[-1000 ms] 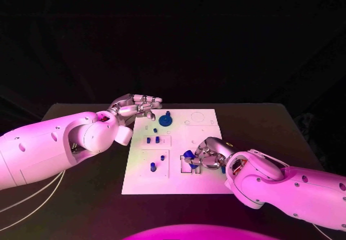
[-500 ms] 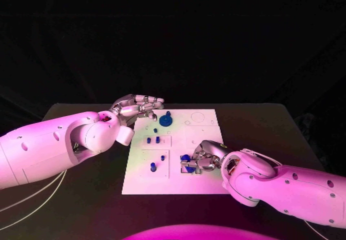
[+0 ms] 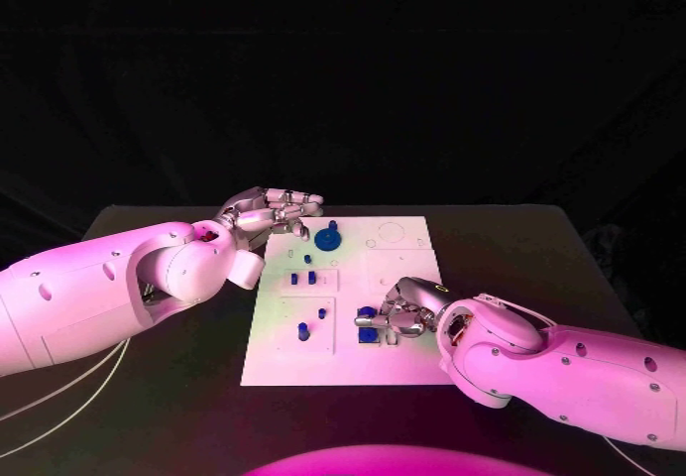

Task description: Assemble the parts on the task board

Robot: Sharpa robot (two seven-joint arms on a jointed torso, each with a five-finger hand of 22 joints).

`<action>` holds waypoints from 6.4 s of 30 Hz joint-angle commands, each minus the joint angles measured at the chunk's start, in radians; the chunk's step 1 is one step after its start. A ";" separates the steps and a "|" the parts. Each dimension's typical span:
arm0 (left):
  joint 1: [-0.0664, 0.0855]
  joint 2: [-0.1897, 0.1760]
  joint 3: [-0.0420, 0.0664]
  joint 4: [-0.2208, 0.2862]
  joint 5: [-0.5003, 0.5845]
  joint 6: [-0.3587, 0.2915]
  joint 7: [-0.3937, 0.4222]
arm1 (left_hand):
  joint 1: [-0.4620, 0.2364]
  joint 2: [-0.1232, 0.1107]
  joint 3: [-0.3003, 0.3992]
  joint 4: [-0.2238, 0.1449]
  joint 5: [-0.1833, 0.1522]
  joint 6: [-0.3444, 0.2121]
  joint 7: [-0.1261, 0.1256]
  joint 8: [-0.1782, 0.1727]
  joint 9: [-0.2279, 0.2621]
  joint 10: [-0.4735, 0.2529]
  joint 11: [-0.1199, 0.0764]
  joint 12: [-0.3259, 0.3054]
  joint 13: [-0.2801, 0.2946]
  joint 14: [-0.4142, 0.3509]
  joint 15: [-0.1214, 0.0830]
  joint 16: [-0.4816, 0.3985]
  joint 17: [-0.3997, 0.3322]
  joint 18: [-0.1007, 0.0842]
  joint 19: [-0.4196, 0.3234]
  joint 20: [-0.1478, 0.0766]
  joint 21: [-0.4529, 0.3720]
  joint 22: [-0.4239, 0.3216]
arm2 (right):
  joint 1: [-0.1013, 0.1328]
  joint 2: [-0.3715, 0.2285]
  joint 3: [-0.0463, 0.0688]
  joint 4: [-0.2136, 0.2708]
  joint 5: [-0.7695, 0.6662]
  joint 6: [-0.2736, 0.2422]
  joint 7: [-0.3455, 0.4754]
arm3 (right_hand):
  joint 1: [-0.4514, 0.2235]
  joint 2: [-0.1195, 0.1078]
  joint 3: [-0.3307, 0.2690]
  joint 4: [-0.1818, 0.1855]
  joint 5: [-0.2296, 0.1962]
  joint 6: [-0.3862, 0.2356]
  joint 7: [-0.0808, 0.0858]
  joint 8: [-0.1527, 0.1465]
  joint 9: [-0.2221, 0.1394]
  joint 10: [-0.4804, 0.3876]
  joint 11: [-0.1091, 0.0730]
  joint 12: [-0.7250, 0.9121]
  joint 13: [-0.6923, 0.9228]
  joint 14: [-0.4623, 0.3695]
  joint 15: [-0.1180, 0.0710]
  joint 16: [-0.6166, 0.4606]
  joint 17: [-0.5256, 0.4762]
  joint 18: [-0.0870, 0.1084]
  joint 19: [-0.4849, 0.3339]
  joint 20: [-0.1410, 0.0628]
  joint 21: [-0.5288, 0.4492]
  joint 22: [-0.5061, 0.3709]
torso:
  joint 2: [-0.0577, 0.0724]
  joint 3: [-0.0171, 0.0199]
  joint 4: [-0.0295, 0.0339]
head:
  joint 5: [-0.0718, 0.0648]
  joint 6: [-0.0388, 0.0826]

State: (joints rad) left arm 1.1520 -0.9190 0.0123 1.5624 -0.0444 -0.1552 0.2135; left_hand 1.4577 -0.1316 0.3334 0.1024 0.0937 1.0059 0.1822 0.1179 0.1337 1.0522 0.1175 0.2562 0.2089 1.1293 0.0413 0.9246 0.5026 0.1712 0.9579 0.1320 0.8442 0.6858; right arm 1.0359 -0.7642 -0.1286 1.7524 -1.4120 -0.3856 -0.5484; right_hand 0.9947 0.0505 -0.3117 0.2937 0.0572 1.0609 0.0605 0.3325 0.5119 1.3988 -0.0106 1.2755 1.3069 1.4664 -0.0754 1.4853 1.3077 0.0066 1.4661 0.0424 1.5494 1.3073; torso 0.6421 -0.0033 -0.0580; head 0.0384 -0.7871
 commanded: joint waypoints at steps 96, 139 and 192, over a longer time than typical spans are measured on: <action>0.001 -0.014 -0.001 0.009 0.006 0.016 -0.003 | -0.004 0.006 -0.007 0.002 -0.001 -0.007 -0.002 0.006 -0.002 -0.010 -0.003 0.008 0.002 -0.006 -0.001 0.006 -0.003 0.013 0.004 0.002 -0.009 -0.004 | 0.042 -0.253 0.002 0.114 -0.070 -0.036 0.118 | 0.370 0.073 0.061 -0.124 0.140 -0.022 0.004 -0.038 -0.003 0.041 0.002 0.049 0.075 0.076 0.004 0.008 0.121 -0.007 0.105 -0.004 0.021 0.264 | 0.000 -0.0002 -0.0004 | -0.035 0.006; 0.000 -0.021 -0.003 0.016 0.006 0.021 -0.005 | -0.003 0.007 -0.008 0.002 -0.001 -0.007 -0.002 0.007 -0.002 -0.010 -0.003 0.009 0.002 -0.006 -0.001 0.007 -0.004 0.013 0.005 0.002 -0.010 -0.004 | -0.039 -0.256 -0.001 0.042 -0.184 0.018 0.024 | 0.376 0.056 0.062 -0.128 0.156 0.022 -0.008 -0.047 -0.015 0.042 -0.008 0.041 0.072 0.076 -0.004 0.010 0.124 -0.007 0.105 -0.007 0.021 0.264 | 0.001 0.0009 -0.0014 | -0.047 -0.002; 0.000 -0.020 -0.003 0.021 0.006 0.026 -0.010 | -0.001 0.009 -0.009 0.002 -0.001 -0.008 -0.002 0.008 -0.003 -0.012 -0.003 0.011 0.002 -0.007 -0.001 0.007 -0.006 0.013 0.005 0.002 -0.011 -0.005 | -0.006 -0.150 0.001 0.079 0.191 -0.092 0.028 | 0.285 -0.135 0.687 -0.266 0.392 0.012 -0.006 -0.047 0.028 0.045 -0.010 0.014 0.070 0.076 -0.006 0.006 0.124 -0.007 0.105 -0.010 0.021 0.264 | 0.000 0.0003 -0.0028 | -0.040 -0.009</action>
State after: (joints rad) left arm 1.1517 -0.9410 0.0086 1.5808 -0.0438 -0.1472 0.1988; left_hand 1.4577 -0.1316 0.3308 0.1051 0.0937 1.0059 0.1821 0.1217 0.1317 1.0487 0.1139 0.2637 0.2095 1.1294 0.0413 0.9246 0.4978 0.1710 0.9578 0.1320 0.8392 0.6816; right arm 1.0298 -0.9207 -0.1271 1.8345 -1.2826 -0.4747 -0.5402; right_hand 1.2872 -0.0855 0.2791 0.1192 0.4473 1.0713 0.0645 0.2789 0.4927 1.4411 -0.0226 1.2833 1.3080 1.4634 -0.0824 1.4930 1.3076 0.0067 1.4662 0.0281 1.5663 1.3074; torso 0.6430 -0.0031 -0.0594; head -0.0030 -0.7957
